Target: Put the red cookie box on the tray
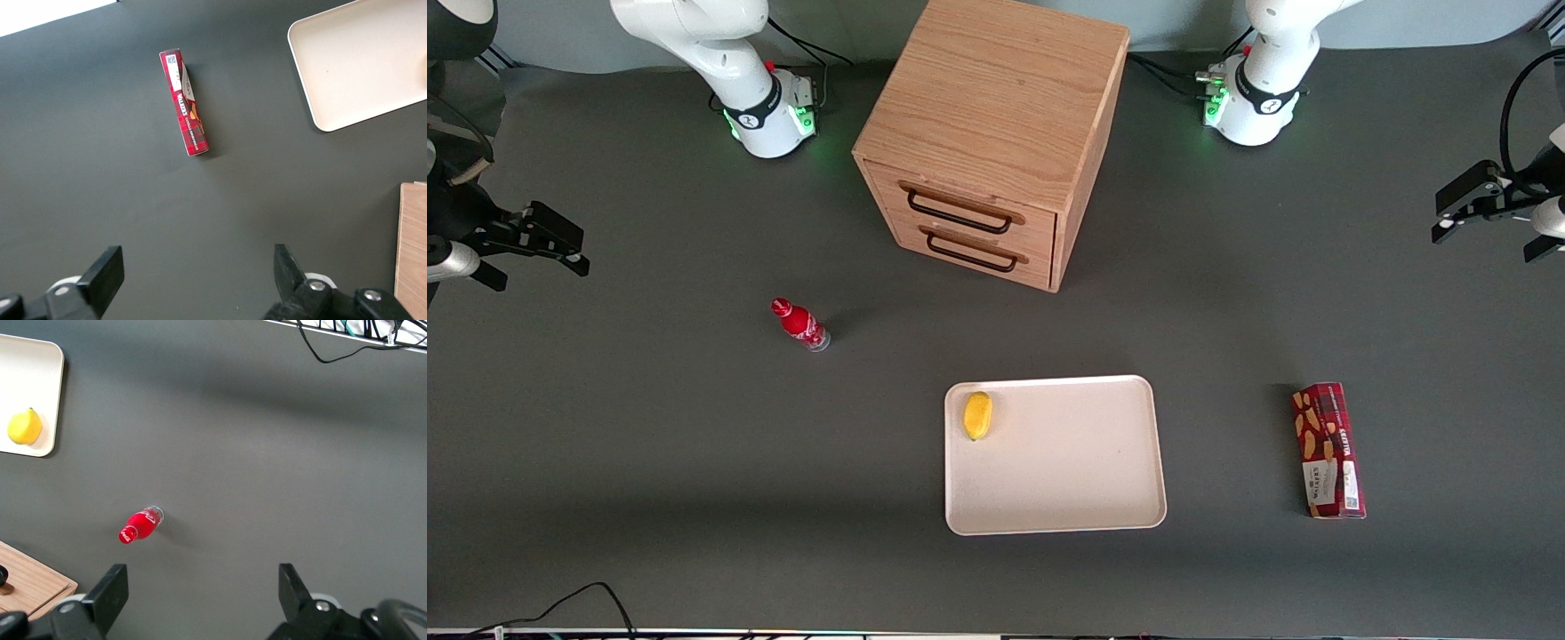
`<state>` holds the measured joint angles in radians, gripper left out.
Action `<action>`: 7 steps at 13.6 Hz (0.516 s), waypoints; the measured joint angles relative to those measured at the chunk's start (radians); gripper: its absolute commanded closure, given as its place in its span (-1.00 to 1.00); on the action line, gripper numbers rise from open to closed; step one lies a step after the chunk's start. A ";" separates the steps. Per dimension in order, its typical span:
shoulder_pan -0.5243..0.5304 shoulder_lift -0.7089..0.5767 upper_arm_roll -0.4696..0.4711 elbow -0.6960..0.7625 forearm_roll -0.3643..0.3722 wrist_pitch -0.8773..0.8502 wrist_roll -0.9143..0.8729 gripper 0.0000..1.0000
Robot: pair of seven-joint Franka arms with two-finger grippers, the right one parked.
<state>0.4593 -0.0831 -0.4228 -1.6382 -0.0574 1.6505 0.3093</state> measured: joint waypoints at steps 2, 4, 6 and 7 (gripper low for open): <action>0.001 0.019 0.002 0.008 0.000 0.000 -0.021 -1.00; 0.001 0.073 0.001 0.047 0.005 0.005 -0.072 -1.00; -0.007 0.173 -0.002 0.111 0.048 0.015 -0.118 -1.00; -0.024 0.240 -0.003 0.154 0.088 0.023 -0.148 -1.00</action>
<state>0.4351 0.1569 -0.4259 -1.4838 0.0309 1.6732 0.1610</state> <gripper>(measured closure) 0.000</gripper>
